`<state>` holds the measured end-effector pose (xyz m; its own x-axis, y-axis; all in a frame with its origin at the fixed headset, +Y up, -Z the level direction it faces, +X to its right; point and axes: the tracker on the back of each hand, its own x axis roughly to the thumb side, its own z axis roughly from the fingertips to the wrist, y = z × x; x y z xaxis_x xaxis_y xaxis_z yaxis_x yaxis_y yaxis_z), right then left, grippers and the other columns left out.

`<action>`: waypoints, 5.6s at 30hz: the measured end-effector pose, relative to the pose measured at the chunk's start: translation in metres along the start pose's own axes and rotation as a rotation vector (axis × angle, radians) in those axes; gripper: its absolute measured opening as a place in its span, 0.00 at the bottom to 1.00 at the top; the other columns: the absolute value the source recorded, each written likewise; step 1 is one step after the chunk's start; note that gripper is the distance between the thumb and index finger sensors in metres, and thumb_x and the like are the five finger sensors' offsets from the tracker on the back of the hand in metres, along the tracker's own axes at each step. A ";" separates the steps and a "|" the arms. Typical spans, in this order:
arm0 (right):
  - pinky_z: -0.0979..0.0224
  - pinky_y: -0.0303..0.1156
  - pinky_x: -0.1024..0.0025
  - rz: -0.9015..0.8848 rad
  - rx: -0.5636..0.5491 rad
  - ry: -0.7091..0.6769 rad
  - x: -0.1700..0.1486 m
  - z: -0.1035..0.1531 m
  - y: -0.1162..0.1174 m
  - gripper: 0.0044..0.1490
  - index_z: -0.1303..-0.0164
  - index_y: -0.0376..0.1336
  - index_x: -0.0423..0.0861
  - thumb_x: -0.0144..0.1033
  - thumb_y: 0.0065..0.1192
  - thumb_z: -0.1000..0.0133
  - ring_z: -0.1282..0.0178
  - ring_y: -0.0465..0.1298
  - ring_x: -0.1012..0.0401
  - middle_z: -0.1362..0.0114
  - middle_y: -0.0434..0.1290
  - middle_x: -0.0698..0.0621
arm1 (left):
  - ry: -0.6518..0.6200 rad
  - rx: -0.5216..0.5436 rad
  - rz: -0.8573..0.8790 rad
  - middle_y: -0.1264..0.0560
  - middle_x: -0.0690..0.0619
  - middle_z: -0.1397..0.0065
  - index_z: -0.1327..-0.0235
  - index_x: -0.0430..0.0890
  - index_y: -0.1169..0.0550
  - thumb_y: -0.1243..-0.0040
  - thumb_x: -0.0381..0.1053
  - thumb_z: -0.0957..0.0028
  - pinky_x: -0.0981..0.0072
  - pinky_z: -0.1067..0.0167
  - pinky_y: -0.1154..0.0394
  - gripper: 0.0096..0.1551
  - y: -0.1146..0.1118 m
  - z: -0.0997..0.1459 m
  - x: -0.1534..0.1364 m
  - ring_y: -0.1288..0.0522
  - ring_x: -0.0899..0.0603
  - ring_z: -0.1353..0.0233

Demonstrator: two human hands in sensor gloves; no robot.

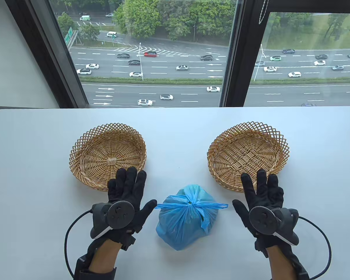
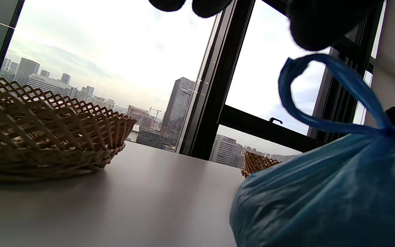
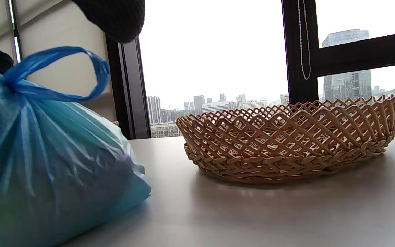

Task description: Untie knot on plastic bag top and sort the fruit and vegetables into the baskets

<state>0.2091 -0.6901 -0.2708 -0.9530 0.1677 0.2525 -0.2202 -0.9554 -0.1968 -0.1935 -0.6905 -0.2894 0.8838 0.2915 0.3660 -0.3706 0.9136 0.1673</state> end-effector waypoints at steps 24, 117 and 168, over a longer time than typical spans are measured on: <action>0.30 0.47 0.21 -0.105 -0.072 -0.001 0.005 -0.001 -0.004 0.50 0.10 0.35 0.45 0.52 0.52 0.33 0.22 0.41 0.21 0.13 0.37 0.25 | -0.123 0.145 0.038 0.51 0.41 0.11 0.15 0.48 0.42 0.47 0.69 0.47 0.28 0.29 0.54 0.50 0.011 0.007 0.023 0.54 0.28 0.16; 0.31 0.64 0.29 -0.168 0.034 -0.234 0.061 -0.037 0.011 0.22 0.38 0.70 0.49 0.41 0.71 0.40 0.28 0.74 0.38 0.26 0.74 0.43 | -0.045 0.070 0.135 0.31 0.43 0.21 0.42 0.50 0.19 0.38 0.54 0.47 0.29 0.30 0.46 0.22 -0.025 -0.014 0.049 0.43 0.29 0.20; 0.33 0.66 0.30 -0.495 -0.022 -0.217 0.048 -0.033 -0.008 0.24 0.34 0.68 0.49 0.41 0.69 0.39 0.32 0.77 0.38 0.27 0.74 0.42 | 0.124 0.217 0.254 0.16 0.44 0.34 0.48 0.48 0.13 0.36 0.57 0.48 0.34 0.41 0.27 0.22 0.003 -0.010 0.046 0.18 0.32 0.40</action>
<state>0.1577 -0.6667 -0.2883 -0.6700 0.5401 0.5093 -0.6382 -0.7695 -0.0235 -0.1512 -0.6716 -0.2809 0.7788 0.5457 0.3094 -0.6230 0.7300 0.2808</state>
